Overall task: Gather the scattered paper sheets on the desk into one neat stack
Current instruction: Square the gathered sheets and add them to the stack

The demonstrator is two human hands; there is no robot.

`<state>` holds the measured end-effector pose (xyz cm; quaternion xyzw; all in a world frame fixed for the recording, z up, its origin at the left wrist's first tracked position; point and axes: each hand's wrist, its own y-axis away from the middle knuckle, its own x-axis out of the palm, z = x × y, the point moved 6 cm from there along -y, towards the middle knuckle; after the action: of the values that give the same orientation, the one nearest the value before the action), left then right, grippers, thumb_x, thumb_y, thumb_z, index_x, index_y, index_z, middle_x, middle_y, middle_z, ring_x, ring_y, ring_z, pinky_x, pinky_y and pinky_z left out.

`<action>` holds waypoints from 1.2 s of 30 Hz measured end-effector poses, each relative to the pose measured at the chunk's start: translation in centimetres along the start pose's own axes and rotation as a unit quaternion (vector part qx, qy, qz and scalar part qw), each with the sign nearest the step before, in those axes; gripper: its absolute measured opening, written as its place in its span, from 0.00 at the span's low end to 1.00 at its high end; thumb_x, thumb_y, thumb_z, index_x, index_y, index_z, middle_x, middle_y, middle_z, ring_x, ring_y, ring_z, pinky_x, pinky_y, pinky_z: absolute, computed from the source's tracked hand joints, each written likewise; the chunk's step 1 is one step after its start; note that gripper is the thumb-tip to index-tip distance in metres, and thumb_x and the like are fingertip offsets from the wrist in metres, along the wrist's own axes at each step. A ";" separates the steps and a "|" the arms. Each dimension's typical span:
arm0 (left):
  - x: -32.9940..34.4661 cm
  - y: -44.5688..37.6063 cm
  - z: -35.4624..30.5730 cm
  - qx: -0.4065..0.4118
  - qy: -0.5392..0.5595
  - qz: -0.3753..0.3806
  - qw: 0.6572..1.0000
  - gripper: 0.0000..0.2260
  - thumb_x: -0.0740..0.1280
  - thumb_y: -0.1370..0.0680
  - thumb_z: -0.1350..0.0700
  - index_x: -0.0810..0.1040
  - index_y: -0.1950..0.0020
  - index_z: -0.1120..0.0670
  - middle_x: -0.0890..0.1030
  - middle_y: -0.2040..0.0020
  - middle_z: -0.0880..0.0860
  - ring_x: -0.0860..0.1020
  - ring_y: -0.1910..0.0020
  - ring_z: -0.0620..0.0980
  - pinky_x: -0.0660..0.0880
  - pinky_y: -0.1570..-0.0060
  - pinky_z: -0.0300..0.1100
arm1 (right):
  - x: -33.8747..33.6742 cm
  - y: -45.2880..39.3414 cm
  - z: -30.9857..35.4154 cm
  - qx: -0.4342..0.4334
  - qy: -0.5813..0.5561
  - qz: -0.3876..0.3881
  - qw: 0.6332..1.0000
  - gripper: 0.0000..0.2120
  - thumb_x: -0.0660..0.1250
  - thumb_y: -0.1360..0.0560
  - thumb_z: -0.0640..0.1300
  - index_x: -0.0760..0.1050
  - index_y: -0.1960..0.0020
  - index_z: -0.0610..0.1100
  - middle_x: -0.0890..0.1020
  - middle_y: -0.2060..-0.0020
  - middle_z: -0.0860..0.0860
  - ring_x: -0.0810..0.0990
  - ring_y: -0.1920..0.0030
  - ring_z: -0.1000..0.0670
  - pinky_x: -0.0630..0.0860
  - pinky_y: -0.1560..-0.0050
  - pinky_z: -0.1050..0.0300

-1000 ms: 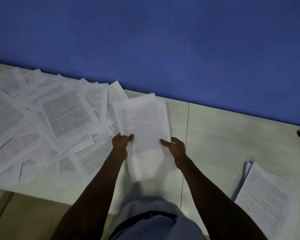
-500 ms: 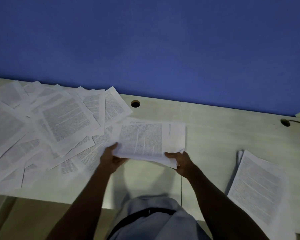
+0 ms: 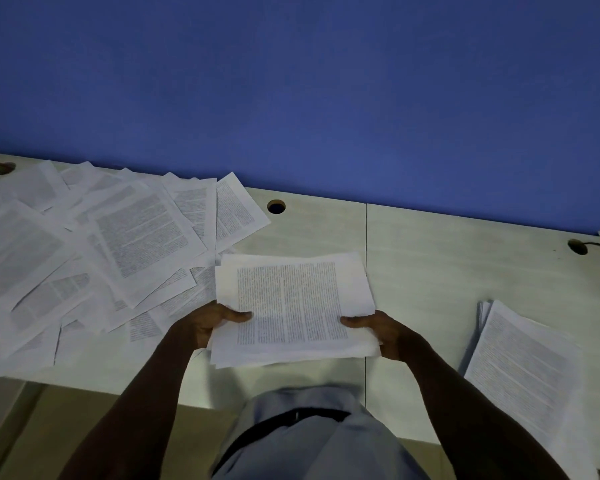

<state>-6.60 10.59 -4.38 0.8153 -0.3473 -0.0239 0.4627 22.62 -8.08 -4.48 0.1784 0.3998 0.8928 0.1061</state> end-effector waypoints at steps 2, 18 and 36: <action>0.2 -0.2 0.2 0.011 0.000 -0.003 1.000 0.24 0.76 0.29 0.66 0.78 0.34 0.62 0.81 0.38 0.63 0.78 0.37 0.65 0.73 0.35 0.63 | 0.4 0.1 0.2 0.006 0.046 0.020 0.999 0.31 0.82 0.30 0.42 0.77 0.30 0.45 0.82 0.34 0.45 0.79 0.33 0.40 0.75 0.31 0.37; 2.1 -0.2 0.6 0.059 -0.015 0.046 0.997 0.40 0.86 0.44 0.54 0.77 0.34 0.58 0.81 0.38 0.63 0.79 0.39 0.66 0.78 0.44 0.61 | -1.2 1.5 4.1 -0.066 0.030 -0.008 0.997 0.24 0.77 0.27 0.46 0.79 0.33 0.43 0.85 0.39 0.43 0.84 0.39 0.40 0.78 0.35 0.39; 12.2 -4.2 1.9 0.085 0.187 -0.059 0.977 0.26 0.77 0.30 0.64 0.78 0.33 0.59 0.82 0.37 0.59 0.80 0.39 0.62 0.78 0.43 0.64 | -2.5 4.1 -1.2 -0.046 -0.233 -0.040 0.971 0.20 0.69 0.20 0.47 0.76 0.30 0.42 0.82 0.35 0.40 0.83 0.38 0.38 0.83 0.43 0.43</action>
<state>4.20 3.37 -5.26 0.8610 -0.2067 0.1311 0.4458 24.22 -12.43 -2.70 0.3601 0.3292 0.8391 0.2405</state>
